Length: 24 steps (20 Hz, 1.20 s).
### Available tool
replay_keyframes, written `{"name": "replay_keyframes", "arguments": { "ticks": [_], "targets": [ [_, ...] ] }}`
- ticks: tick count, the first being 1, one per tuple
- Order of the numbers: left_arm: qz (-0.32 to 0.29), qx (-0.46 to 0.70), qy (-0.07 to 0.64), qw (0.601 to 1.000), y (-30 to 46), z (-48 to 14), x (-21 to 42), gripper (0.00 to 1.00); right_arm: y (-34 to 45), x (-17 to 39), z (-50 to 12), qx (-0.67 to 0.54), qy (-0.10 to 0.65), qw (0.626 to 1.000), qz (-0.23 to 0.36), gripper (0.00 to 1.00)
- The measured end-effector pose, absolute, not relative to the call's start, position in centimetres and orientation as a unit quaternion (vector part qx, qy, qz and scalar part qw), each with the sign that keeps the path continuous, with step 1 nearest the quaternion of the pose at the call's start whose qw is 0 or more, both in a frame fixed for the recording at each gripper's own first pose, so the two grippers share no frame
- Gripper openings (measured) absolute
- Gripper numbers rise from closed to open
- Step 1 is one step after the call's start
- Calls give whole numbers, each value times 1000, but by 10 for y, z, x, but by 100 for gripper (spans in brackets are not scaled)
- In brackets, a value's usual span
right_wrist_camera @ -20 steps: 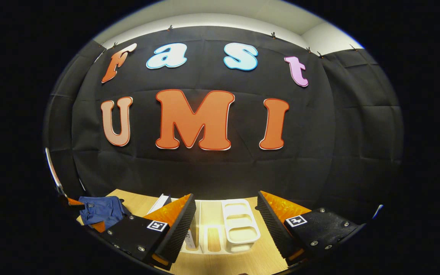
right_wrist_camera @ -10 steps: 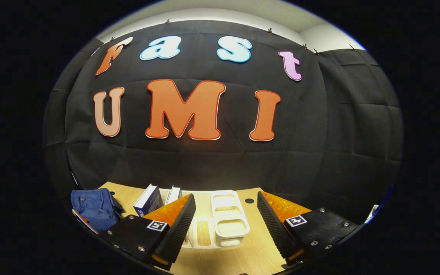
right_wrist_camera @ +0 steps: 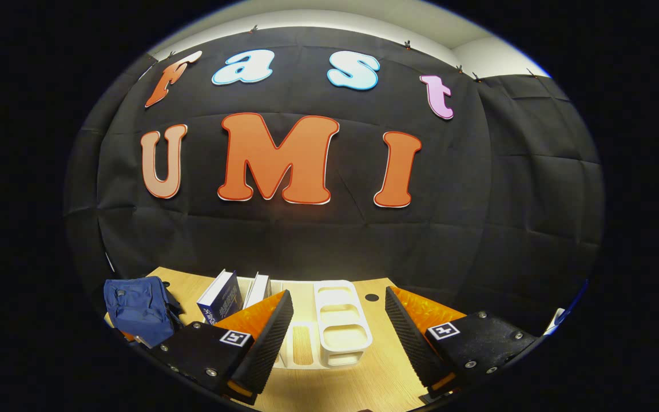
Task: Open the schoolbag, grab two books from the bookshelf and put them into the schoolbag.
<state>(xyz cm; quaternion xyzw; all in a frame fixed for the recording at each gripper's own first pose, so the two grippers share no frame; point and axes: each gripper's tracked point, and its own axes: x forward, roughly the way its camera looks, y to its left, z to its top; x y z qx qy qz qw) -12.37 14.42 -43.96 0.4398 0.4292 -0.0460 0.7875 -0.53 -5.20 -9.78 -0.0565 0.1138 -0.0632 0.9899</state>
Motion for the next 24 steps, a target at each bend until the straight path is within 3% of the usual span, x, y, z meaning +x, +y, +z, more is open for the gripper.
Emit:
{"name": "replay_keyframes", "arguments": {
  "ticks": [4, 8, 9, 10, 13, 17, 24],
  "targets": [
    [-52, 482, 411, 772, 139, -446, -122, 90, -52, -6, -100, -53, 116, 990, -60, 96],
    [-61, 471, 425, 771, 141, -451, -127, 80, -50, -8, -98, -52, 112, 991, -59, 96],
    [-60, 465, 432, 771, 142, -454, -128, 55, -52, -8, -98, -51, 113, 991, -57, 96],
    [-58, 460, 438, 770, 143, -455, -128, 60, -52, -8, -97, -53, 111, 991, -57, 96],
    [-57, 459, 443, 768, 145, -454, -126, 33, -50, -8, -97, -55, 109, 991, -53, 96],
    [-72, 429, 459, 775, 143, -435, -120, 10, -48, -9, -96, -58, 107, 991, -48, 96],
    [-99, 323, 477, 811, 145, -383, -89, 4, -8, 5, -115, -66, 147, 987, 20, 96]
  ]
}}
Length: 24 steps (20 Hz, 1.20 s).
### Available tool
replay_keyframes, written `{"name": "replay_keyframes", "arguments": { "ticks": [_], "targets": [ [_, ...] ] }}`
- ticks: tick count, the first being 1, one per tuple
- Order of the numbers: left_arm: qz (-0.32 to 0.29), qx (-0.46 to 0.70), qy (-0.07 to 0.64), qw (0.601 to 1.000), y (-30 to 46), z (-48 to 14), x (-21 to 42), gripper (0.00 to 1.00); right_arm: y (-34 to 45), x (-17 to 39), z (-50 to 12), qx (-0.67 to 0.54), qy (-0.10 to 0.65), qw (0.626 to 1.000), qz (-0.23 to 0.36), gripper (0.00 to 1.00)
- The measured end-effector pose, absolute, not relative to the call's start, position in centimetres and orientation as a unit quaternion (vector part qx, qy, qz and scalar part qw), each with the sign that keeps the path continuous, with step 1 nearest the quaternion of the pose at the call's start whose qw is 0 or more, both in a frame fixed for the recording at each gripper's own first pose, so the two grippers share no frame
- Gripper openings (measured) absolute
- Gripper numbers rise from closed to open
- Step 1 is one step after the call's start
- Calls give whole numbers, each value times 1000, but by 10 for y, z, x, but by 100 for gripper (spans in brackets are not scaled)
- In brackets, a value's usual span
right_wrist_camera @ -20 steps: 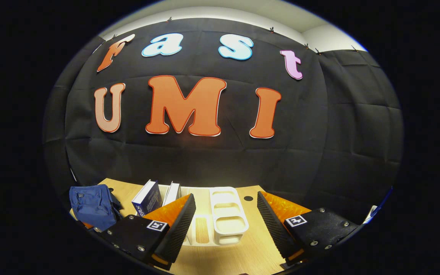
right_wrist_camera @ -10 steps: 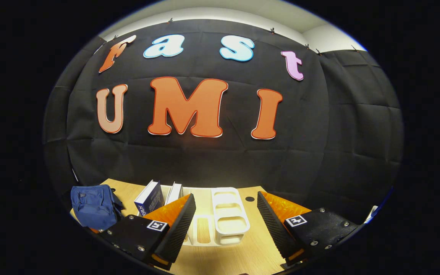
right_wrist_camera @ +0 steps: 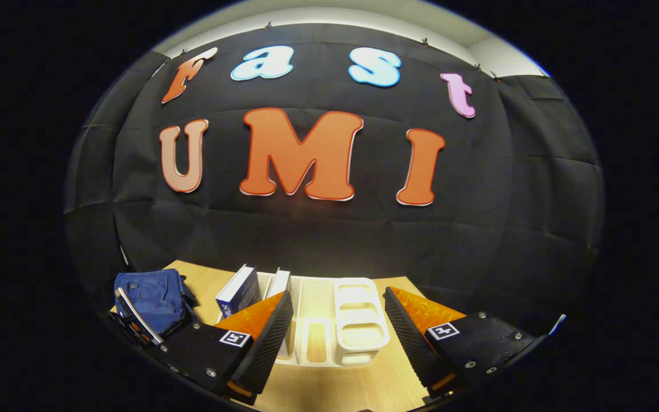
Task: Open the schoolbag, grab two books from the bookshelf and put them into the schoolbag.
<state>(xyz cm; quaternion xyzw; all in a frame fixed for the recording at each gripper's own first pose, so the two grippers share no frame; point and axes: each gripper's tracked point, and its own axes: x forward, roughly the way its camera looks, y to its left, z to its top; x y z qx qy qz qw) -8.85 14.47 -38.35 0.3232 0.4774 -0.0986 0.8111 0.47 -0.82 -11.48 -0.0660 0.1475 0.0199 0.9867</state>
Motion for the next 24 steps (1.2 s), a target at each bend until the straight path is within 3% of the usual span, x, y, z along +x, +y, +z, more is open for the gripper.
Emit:
{"name": "replay_keyframes", "arguments": {
  "ticks": [6, 14, 18, 19, 20, 24],
  "targets": [
    [-114, 222, 503, 827, 165, -348, -53, 3, 54, 19, -143, -40, 238, 965, 106, 96],
    [-136, 140, 511, 837, 188, -288, 0, 2, 111, 68, -132, -64, 276, 949, 134, 96],
    [-145, 111, 525, 831, 209, -277, 25, 3, 132, 87, -154, -77, 327, 931, 140, 97],
    [-149, 108, 528, 829, 212, -276, 28, 7, 136, 92, -160, -77, 340, 927, 140, 97],
    [-156, 103, 530, 827, 214, -275, 31, 0, 139, 96, -165, -74, 355, 922, 136, 97],
    [-176, 101, 539, 818, 220, -271, 47, 2, 154, 107, -185, -63, 422, 896, 126, 97]
  ]
}}
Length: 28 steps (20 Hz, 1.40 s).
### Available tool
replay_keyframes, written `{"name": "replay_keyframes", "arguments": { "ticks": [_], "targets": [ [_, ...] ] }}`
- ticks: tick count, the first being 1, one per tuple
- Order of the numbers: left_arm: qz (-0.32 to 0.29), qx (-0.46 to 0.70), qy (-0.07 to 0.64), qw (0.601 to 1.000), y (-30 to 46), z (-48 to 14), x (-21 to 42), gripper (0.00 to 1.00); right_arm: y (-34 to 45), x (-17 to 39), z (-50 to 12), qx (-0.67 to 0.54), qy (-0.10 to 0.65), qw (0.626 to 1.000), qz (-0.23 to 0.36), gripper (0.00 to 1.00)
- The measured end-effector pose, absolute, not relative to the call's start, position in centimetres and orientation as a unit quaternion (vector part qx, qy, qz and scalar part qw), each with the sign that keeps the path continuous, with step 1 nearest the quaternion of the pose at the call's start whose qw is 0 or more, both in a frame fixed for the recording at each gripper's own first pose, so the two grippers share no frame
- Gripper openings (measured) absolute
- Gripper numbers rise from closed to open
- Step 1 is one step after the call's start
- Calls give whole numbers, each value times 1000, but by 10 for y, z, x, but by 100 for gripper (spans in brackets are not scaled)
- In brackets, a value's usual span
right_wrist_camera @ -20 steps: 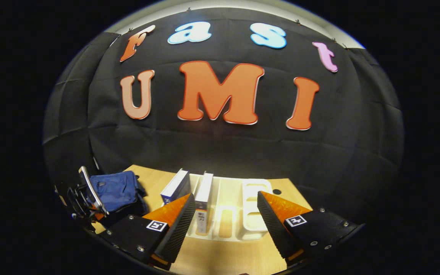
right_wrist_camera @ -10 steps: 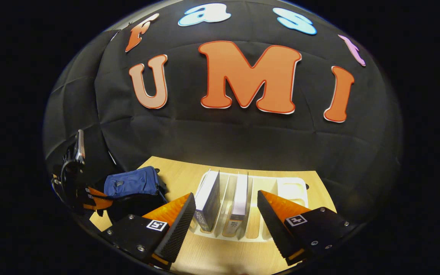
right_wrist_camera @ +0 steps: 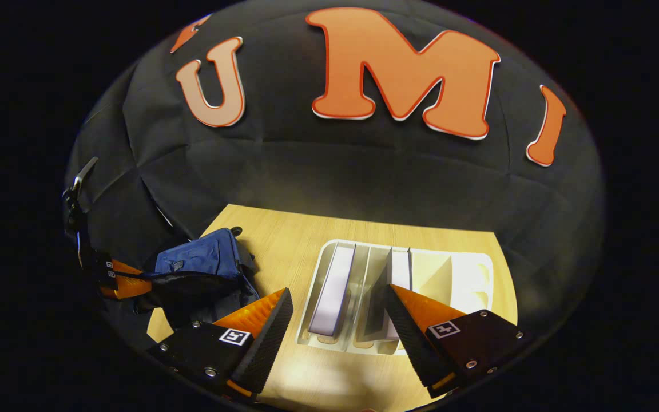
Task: Open the schoolbag, grab two books from the bookshelf and put them into the schoolbag.
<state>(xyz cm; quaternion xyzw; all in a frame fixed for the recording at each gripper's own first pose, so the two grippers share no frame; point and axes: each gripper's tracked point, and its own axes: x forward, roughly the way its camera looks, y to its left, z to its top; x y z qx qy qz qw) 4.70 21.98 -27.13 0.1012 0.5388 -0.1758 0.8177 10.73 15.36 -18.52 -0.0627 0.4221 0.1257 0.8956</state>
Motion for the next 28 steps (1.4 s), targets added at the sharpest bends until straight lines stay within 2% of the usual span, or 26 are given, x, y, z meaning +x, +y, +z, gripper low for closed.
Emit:
{"name": "replay_keyframes", "arguments": {
  "ticks": [8, 12, 13, 14, 15, 16, 17, 19, 27, 28],
  "targets": [
    [-211, 81, 548, 806, 222, -275, 57, 3, 171, 128, -230, -48, 534, 839, 89, 94],
    [-218, 67, 549, 804, 229, -279, 57, 2, 164, 135, -254, -46, 576, 815, 43, 79],
    [-221, 61, 549, 803, 229, -279, 56, 3, 163, 137, -260, -46, 584, 810, 36, 60],
    [-224, 58, 549, 803, 229, -280, 54, 3, 161, 137, -263, -49, 594, 803, 28, 55],
    [-226, 54, 549, 803, 228, -281, 53, 3, 161, 137, -266, -50, 601, 798, 21, 57],
    [-229, 52, 549, 802, 228, -281, 51, 3, 160, 135, -272, -51, 613, 789, 18, 53],
    [-231, 48, 549, 802, 228, -283, 51, 2, 159, 133, -273, -51, 621, 782, 11, 43],
    [-232, 43, 549, 802, 227, -284, 48, 2, 159, 133, -276, -56, 633, 772, 7, 37],
    [-238, 38, 548, 801, 227, -281, 45, 3, 163, 122, -271, -46, 663, 747, 24, 29],
    [-238, 37, 548, 801, 226, -282, 44, 7, 164, 120, -265, -38, 664, 746, 29, 28]
  ]
}}
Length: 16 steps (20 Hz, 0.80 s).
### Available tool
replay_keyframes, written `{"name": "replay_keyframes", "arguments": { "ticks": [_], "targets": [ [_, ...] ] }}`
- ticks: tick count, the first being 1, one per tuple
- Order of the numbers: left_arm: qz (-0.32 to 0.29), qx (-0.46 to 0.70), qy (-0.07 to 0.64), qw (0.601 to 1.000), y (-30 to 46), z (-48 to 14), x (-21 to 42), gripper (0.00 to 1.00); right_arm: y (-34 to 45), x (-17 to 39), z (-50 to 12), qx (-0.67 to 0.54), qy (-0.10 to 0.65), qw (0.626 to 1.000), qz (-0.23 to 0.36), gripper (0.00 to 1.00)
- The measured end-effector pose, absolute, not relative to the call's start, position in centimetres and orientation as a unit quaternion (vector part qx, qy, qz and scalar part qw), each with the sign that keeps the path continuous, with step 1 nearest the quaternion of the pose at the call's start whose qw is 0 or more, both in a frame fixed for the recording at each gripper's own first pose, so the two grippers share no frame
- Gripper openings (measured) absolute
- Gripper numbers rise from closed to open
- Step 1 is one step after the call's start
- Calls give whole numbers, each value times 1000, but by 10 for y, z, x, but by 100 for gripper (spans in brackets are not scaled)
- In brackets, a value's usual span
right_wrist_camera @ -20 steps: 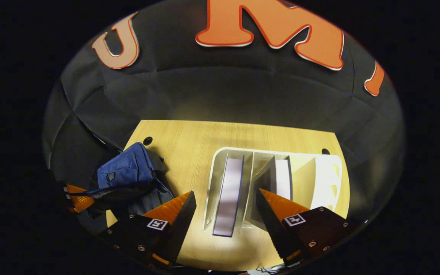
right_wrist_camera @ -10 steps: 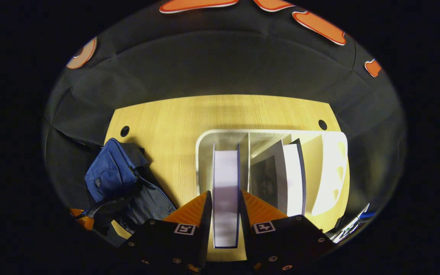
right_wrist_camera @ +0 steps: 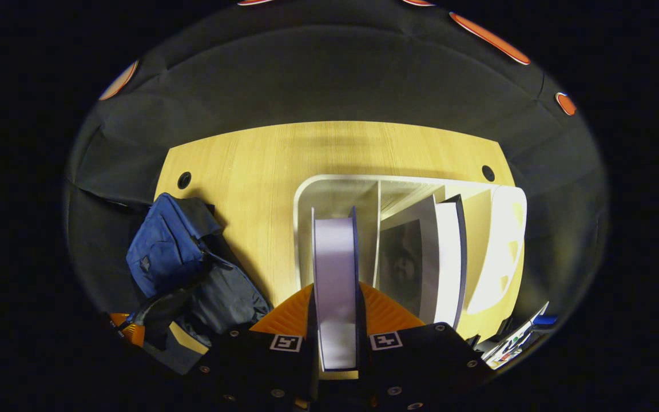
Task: Open the schoolbag, grab two books from the bookshelf and put them into the schoolbag.
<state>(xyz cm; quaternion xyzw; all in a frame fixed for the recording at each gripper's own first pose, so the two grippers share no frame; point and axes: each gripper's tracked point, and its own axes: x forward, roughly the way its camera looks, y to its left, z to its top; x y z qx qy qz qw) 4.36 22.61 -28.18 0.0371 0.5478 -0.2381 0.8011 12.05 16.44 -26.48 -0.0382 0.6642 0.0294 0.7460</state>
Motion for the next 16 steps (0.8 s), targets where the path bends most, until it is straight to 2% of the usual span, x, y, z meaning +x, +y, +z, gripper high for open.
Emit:
{"name": "replay_keyframes", "arguments": {
  "ticks": [1, 2, 3, 4, 7, 8, 9, 16],
  "targets": [
    [-239, 35, 548, 801, 225, -282, 42, 7, 164, 122, -256, -33, 661, 749, 34, 36],
    [-237, 34, 549, 800, 226, -282, 41, 3, 160, 123, -244, -34, 657, 752, 35, 28],
    [-237, 32, 551, 800, 226, -281, 40, 7, 155, 126, -234, -37, 651, 757, 34, 28],
    [-236, 32, 552, 799, 226, -280, 40, 2, 151, 126, -224, -39, 645, 762, 36, 28],
    [-239, 39, 548, 800, 228, -270, 44, 3, 141, 123, -191, -28, 628, 777, 46, 28],
    [-242, 39, 549, 799, 227, -266, 45, 7, 138, 121, -179, -24, 621, 781, 50, 28],
    [-243, 44, 549, 799, 229, -262, 47, 2, 134, 119, -169, -21, 614, 787, 54, 27],
    [-244, 41, 554, 795, 247, -241, 73, 2, 123, 97, -91, 28, 549, 829, 100, 27]
  ]
}}
